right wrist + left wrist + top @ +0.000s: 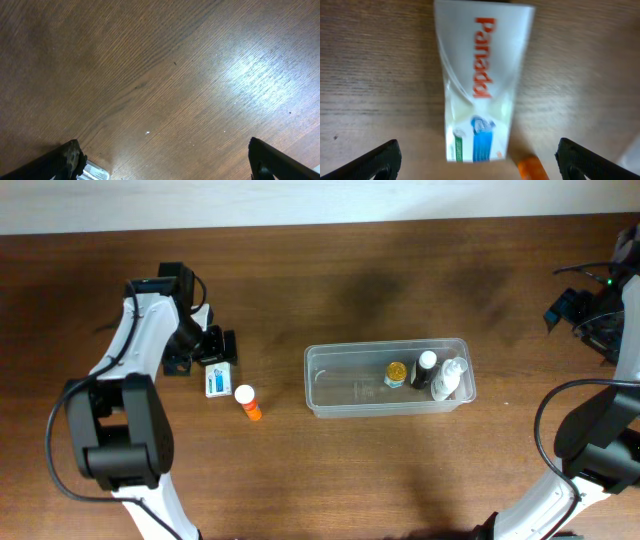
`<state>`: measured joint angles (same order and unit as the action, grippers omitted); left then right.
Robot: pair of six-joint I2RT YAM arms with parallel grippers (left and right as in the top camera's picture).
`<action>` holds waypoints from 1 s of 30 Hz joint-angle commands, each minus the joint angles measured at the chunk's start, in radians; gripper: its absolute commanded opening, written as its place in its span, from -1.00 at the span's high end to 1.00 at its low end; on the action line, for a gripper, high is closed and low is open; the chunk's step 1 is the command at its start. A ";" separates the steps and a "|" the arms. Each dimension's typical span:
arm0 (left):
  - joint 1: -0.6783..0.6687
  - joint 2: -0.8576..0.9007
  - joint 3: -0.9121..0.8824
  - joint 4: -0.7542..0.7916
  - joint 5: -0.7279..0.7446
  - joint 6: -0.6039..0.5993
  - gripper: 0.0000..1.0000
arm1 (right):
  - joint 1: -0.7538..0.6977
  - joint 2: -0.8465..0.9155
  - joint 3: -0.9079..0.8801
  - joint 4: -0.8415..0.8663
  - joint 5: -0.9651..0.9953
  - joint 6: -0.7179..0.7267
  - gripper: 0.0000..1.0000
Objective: Pack container
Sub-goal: 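Move the left gripper down onto the white Panadol box, then grasp the Panadol box with the left gripper and lift it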
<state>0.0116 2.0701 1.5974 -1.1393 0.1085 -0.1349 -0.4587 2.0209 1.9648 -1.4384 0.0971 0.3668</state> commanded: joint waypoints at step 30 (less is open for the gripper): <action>-0.068 0.142 0.017 0.082 -0.116 -0.051 -0.99 | 0.000 -0.004 0.000 0.000 0.005 0.009 -0.96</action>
<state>-0.0601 2.1880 1.6062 -1.0573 0.0025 -0.1810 -0.4583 2.0209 1.9648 -1.4384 0.0967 0.3664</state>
